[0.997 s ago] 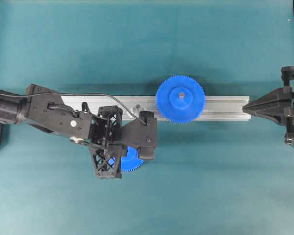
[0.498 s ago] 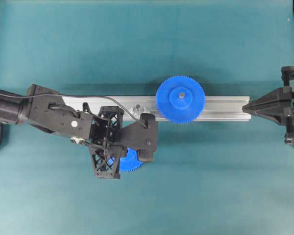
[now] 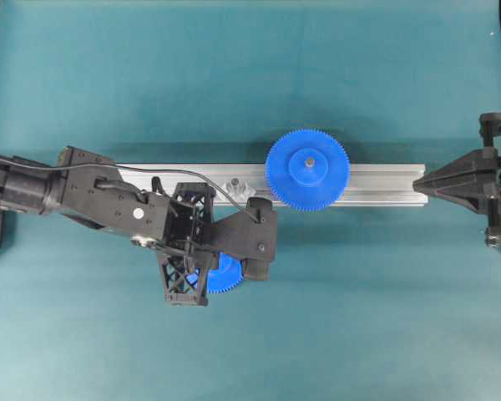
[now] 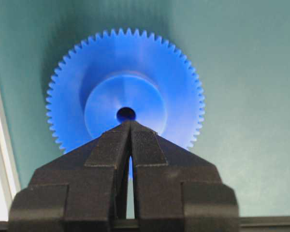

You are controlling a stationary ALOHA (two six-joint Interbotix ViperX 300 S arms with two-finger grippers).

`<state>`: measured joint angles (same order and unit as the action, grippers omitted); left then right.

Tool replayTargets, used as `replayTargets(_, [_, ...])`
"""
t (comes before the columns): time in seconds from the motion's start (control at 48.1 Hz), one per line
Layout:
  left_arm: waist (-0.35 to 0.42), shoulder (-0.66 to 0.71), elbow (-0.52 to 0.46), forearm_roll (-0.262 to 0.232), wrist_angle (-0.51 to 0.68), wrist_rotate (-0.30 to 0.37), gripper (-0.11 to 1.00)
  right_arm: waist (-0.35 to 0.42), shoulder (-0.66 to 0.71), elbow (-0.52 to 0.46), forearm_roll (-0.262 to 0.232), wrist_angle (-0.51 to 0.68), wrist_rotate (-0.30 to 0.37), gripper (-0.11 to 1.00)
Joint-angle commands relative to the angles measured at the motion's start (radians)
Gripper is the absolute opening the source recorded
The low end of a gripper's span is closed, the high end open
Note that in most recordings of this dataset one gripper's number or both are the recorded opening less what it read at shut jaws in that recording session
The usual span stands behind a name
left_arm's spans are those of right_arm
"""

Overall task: Find the location of the shaft and insert the small gear.
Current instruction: 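Position the open left gripper over the blue gear's hub, then close the left gripper on the gear hub and lift it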

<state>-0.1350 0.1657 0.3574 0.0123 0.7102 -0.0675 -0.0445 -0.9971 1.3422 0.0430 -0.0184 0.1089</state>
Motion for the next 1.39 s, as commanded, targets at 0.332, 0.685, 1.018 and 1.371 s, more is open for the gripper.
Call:
replayTargets(0.332, [-0.005, -0.014, -0.025, 0.002, -0.005, -0.011, 0.10, -0.003, 0.006, -0.011, 0.002, -0.003, 0.011, 0.02])
replayTargets(0.685, [0.003, -0.005, -0.032, 0.003, -0.006, -0.008, 0.93, -0.003, -0.037, 0.005, 0.002, -0.003, 0.011, 0.02])
replayTargets(1.018, [0.014, 0.028, -0.054, 0.003, 0.000, -0.005, 0.93, -0.003, -0.046, 0.006, 0.002, 0.025, 0.011, 0.02])
replayTargets(1.371, [0.011, 0.032, -0.048, 0.002, 0.000, -0.012, 0.93, -0.003, -0.046, 0.006, 0.002, 0.026, 0.011, 0.02])
